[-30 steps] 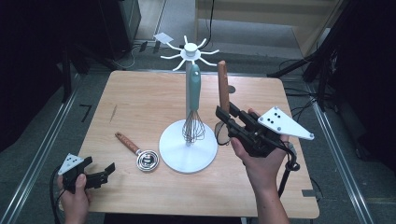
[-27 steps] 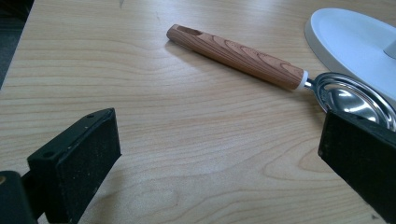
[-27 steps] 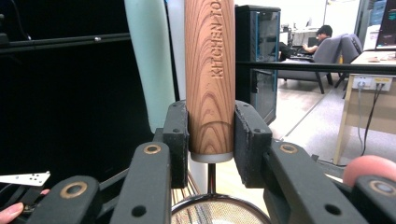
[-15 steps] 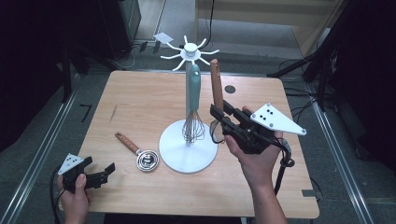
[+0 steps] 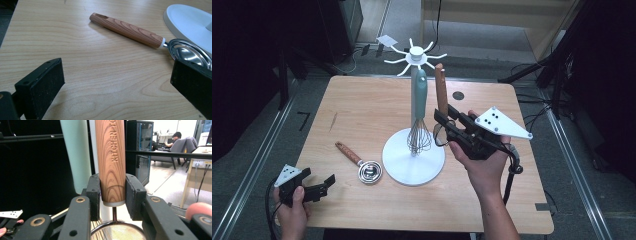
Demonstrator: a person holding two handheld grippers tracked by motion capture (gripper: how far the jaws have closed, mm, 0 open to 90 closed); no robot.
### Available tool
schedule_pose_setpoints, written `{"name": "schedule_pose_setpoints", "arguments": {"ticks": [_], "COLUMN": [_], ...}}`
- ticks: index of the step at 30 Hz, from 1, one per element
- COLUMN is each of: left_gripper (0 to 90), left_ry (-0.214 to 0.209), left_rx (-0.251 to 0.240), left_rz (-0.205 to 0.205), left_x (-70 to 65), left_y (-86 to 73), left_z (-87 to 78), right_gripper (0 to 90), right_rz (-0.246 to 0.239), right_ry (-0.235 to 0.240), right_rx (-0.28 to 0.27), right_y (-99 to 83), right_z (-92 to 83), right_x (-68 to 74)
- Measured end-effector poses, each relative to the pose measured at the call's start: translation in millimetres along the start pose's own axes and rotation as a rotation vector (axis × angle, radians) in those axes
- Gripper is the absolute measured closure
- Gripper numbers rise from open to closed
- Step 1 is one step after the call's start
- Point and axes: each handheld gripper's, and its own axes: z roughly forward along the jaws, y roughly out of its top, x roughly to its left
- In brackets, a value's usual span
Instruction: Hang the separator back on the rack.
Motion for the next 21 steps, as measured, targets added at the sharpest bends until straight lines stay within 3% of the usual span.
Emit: {"name": "schedule_pose_setpoints", "arguments": {"ticks": [6,14,18,21], "left_gripper": [0.0,0.0,0.0,0.0], "left_ry": [0.0,-0.002,-0.003,-0.003], "left_rx": [0.001,0.0,0.0,-0.001], "left_rz": [0.0,-0.003,-0.004,-0.005], "left_x": [0.2,0.4,0.6,0.7], "left_y": [0.0,0.0,0.0,0.0], "left_z": [0.2,0.1,0.1,0.1], "right_gripper": [65.9,80.1,89.9,90.0], "right_rz": [0.001,-0.012,-0.016,-0.017], "right_ry": [-0.003,-0.027,-0.061,-0.085], "right_rx": [0.043,0.06,0.051,0.036], "right_y": [-1.8,-2.7,2.0,7.0], "right_z": [3.9,4.4,5.4,7.8], "right_x": [-0.5,-3.8,-4.3,-5.3]}}
